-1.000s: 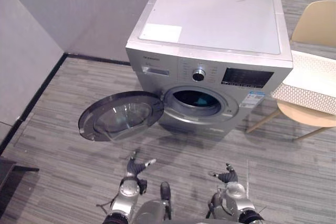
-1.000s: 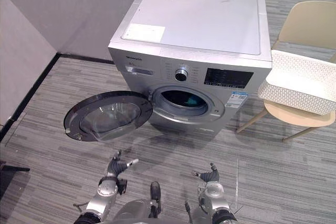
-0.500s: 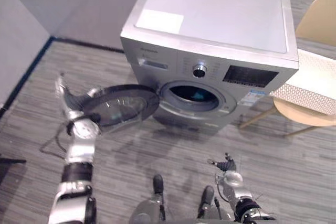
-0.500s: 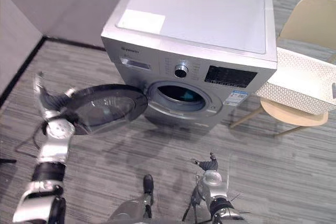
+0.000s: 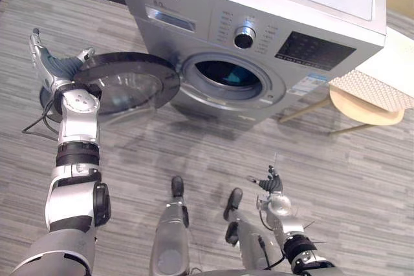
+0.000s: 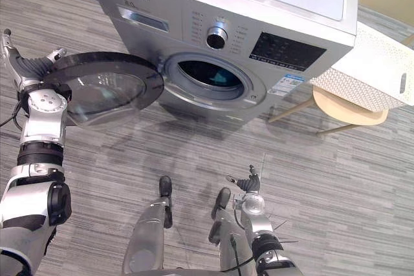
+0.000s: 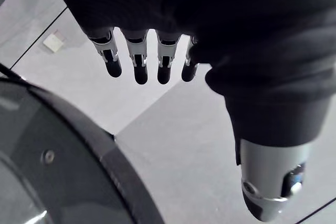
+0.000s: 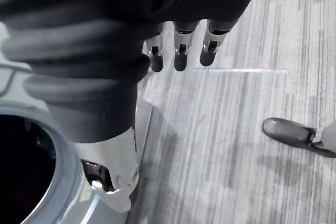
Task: Pick up the laundry basket with both hands and put the clothes into the washing machine.
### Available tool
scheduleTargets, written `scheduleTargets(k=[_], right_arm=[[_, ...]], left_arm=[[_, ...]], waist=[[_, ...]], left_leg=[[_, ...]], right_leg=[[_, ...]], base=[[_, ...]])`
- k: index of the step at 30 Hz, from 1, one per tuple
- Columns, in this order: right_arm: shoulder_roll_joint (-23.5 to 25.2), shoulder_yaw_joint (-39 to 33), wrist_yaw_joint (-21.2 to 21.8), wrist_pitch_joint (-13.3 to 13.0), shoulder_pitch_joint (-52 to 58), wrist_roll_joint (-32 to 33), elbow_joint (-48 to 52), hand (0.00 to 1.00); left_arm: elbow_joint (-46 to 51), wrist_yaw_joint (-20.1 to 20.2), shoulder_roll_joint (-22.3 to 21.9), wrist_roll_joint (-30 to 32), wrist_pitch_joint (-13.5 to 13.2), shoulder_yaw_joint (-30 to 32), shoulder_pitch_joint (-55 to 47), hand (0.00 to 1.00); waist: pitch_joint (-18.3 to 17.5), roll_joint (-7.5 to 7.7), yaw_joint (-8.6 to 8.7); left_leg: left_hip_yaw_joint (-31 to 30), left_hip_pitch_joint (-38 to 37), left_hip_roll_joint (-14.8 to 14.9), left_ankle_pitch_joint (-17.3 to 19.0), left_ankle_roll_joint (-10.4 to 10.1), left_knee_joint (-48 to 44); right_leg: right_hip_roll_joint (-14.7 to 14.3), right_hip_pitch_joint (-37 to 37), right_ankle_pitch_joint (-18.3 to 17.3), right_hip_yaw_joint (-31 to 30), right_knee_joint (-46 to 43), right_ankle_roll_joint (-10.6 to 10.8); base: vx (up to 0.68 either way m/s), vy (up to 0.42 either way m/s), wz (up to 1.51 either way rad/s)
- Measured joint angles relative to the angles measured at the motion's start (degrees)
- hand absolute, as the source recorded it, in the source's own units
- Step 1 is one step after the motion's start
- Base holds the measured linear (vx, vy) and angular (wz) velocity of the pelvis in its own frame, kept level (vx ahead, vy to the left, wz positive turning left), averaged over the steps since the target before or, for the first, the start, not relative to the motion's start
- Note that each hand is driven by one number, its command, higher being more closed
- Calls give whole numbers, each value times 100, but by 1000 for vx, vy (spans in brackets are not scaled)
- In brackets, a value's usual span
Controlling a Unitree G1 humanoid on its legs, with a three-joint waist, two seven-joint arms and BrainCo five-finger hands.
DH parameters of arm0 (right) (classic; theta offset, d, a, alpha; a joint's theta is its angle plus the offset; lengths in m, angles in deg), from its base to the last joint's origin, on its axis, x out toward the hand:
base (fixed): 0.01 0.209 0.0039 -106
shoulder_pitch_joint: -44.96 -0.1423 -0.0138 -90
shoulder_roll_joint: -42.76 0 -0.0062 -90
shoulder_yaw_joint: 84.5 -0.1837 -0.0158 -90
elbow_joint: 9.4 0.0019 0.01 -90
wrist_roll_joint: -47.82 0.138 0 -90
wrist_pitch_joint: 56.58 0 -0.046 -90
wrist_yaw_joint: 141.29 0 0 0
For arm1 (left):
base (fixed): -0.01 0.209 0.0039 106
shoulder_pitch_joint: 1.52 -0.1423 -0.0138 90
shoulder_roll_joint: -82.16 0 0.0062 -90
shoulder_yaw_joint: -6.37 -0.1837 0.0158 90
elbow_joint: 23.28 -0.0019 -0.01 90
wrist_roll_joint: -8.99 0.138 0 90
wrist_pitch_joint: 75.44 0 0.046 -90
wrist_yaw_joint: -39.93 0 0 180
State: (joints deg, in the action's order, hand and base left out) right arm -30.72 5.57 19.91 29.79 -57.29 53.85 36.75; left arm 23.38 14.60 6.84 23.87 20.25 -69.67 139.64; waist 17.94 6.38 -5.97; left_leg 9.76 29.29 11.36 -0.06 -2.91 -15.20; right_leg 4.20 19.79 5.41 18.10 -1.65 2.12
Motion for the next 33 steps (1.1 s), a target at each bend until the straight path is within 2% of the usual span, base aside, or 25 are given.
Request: scheduleTargets(k=[3, 7, 13, 15, 16, 18, 19, 23, 28, 32, 33], right_arm=[[-17, 0, 8, 18, -45, 14, 0, 0], [-33, 12, 17, 17, -352, 18, 2, 0], [-34, 62, 38, 58, -345, 13, -30, 0], [-36, 90, 41, 102, -347, 6, -29, 0], [-23, 104, 72, 170, -344, -14, -30, 0], [-27, 104, 132, 181, -291, -46, -32, 0], [-27, 96, 164, 205, -199, -116, -36, 0], [-20, -60, 244, 289, -146, -277, -211, 0], [7, -186, 282, 310, -154, -352, -209, 0], [9, -205, 287, 409, -112, -401, -209, 0], [12, -202, 287, 411, -95, -401, -209, 0]], left_arm=[[-52, 218, 2, 13, -57, 119, 50, 0], [-112, 433, -39, 167, -165, 247, 59, 0], [-18, 509, -527, 241, -205, 256, -263, 0], [141, 496, -700, 306, -296, 242, -562, 0], [256, 447, -918, 346, -369, 230, -933, 0], [345, 386, -1115, 358, -373, 173, -1183, 0], [497, 363, -1386, 365, -379, 101, -1576, 0], [1198, 258, -1930, 392, -377, -533, -2799, 0], [1890, 294, -2118, 360, -403, -1362, -3675, 0], [2003, 784, -2163, -107, -433, -2217, -4091, 0], [2103, 802, -2230, -302, -475, -2461, -4189, 0]], waist=[[9, -7, -114], [9, -8, -130], [16, -55, -264], [-16, -124, -267], [-82, -235, -282], [-134, -328, -288], [-250, -452, -284], [-604, -683, -271], [-734, -666, -205], [-767, -664, -29], [-794, -668, 20]], left_leg=[[-19, -6, 54, -7, -29, -34], [-36, -31, 55, -5, -31, -29], [-26, -417, 0, -30, -78, 240], [-31, -506, -32, -74, -120, 348], [-20, -644, -61, -108, -102, 443], [-28, -775, -103, -111, -103, 513], [-34, -940, -167, -131, -89, 636], [-73, -1287, -407, -226, -77, 982], [-184, -1555, -571, -407, -34, 1343], [-216, -1880, -746, -521, 82, 1595], [-209, -1936, -779, -564, 99, 1715]], right_leg=[[-55, -24, 0, 50, 3, -2], [-59, -68, 0, 58, 8, -2], [-37, -370, -57, 76, 73, -19], [-18, -409, -82, 96, 65, -34], [0, -505, -115, 97, 64, -6], [28, -609, -166, 119, 56, 28], [76, -733, -220, 146, 52, 60], [202, -951, -291, 177, 82, 153], [282, -1130, -311, 277, 90, 184], [434, -1359, -314, 296, 79, 309], [474, -1357, -296, 282, 81, 340]], base=[[62, -40, -2], [37, 7, 4], [15, 7, 5], [39, 1, 8], [59, 10, 8], [78, 25, 12], [95, 39, 16], [110, 56, 13], [32, 45, 17], [-29, 91, 10], [-39, 87, 3]])
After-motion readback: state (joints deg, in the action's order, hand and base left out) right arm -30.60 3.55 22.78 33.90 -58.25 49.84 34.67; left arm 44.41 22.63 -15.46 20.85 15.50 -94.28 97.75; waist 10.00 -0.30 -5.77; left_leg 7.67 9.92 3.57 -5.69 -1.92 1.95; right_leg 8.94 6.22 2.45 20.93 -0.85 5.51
